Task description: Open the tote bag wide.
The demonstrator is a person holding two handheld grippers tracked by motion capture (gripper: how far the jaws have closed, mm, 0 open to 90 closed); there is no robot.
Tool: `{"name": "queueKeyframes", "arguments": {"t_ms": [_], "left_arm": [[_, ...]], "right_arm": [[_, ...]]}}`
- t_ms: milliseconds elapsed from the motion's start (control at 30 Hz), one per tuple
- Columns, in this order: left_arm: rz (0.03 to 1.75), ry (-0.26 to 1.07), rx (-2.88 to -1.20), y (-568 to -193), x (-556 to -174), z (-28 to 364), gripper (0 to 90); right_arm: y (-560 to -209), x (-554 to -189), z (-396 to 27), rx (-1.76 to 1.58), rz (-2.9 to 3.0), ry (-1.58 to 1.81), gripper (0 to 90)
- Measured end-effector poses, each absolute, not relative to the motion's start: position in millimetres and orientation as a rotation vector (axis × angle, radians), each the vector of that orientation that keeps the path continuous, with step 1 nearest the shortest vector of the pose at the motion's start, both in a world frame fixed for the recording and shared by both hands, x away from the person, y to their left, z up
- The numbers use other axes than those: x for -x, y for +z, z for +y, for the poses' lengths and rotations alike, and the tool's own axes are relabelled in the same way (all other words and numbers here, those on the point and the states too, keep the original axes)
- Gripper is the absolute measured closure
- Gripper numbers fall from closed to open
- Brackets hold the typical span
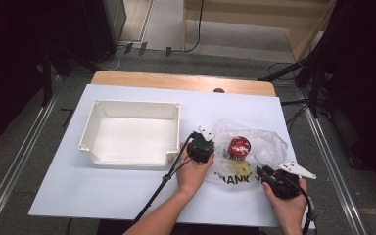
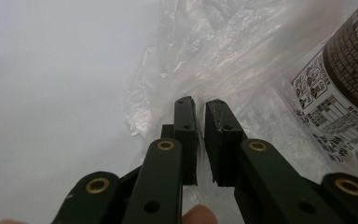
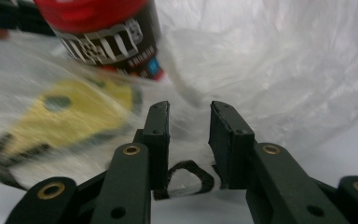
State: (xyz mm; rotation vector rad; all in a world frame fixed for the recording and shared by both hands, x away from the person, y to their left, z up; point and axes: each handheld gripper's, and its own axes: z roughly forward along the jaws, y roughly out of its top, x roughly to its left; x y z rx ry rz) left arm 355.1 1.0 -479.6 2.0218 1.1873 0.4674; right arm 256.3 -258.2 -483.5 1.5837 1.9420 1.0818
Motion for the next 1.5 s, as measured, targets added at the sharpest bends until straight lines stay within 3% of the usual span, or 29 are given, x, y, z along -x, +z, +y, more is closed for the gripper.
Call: {"name": "queueKeyframes", "arguments": {"t_ms": [200, 500, 667, 900, 1067, 1267, 1500], "left_arm": [[1.181, 0.493, -2.021, -479.0, -353.4, 0.2, 81.1], [1.090, 0.470, -1.957, -461.1, -338.0, 4.1, 57.9], [1.015, 0.421, -1.938, -444.6, -323.5, 8.8, 48.6], [0.953, 0.409, -1.881, -434.2, -294.2, 21.6, 44.6], [0.893, 0.396, -1.895, -435.0, -274.1, 25.4, 45.1], [0.944, 0.349, -2.017, -462.4, -279.4, 22.1, 65.9], [0.968, 0.342, -2.065, -477.8, -282.7, 20.8, 75.2]], "right_arm": [[-489.0, -253.5, -262.6, -1.579, 1.959, 1.000, 72.4], [-463.2, -231.7, -250.5, -1.436, 1.893, 1.156, 66.9], [-470.4, -237.4, -239.9, -1.419, 1.951, 1.143, 66.5], [-480.9, -248.1, -239.4, -1.484, 1.972, 1.112, 67.1], [-487.4, -254.6, -239.1, -1.516, 1.988, 1.060, 68.3], [-488.7, -261.9, -243.6, -1.555, 1.971, 1.046, 69.3], [-477.0, -253.5, -244.2, -1.476, 1.958, 1.124, 65.6]]}}
